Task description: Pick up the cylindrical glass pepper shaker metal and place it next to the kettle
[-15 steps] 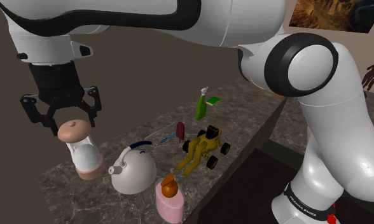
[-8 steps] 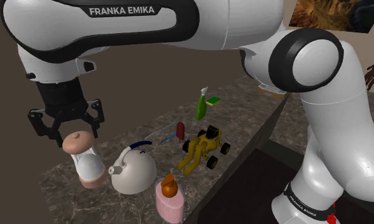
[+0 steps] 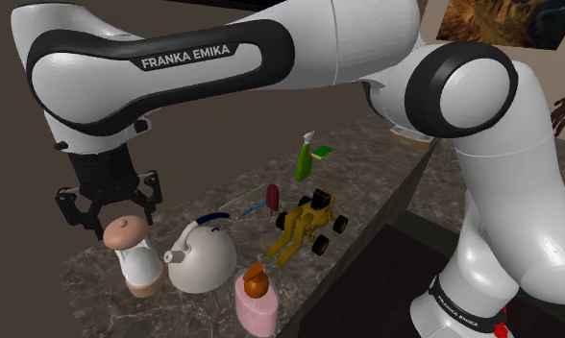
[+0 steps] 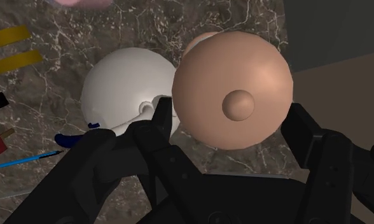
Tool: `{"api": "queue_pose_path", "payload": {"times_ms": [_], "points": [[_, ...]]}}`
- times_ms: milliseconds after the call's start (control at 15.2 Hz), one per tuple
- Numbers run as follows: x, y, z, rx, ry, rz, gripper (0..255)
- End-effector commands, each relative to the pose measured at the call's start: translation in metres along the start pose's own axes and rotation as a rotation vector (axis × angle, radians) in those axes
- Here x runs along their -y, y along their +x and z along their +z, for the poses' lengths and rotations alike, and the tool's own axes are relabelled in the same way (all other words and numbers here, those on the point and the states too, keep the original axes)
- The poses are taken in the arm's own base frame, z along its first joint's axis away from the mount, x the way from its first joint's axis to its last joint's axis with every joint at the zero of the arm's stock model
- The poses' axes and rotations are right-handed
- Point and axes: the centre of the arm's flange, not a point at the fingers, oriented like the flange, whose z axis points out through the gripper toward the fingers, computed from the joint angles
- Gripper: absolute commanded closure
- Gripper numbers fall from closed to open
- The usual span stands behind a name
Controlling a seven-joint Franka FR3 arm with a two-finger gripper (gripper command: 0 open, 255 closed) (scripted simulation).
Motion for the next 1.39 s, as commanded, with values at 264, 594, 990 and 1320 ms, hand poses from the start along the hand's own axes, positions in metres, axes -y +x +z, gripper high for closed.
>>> {"api": "queue_pose_path", "payload": {"times_ms": [264,594,990,1320], "points": [[0.0,0.003,0.03,0.0,0.001,0.0,255],[0.0,0.005,0.056,0.0,0.001,0.0,255],[0.0,0.008,0.088,0.0,0.001,0.0,255],[0.0,0.01,0.114,0.0,0.001,0.0,255]]}}
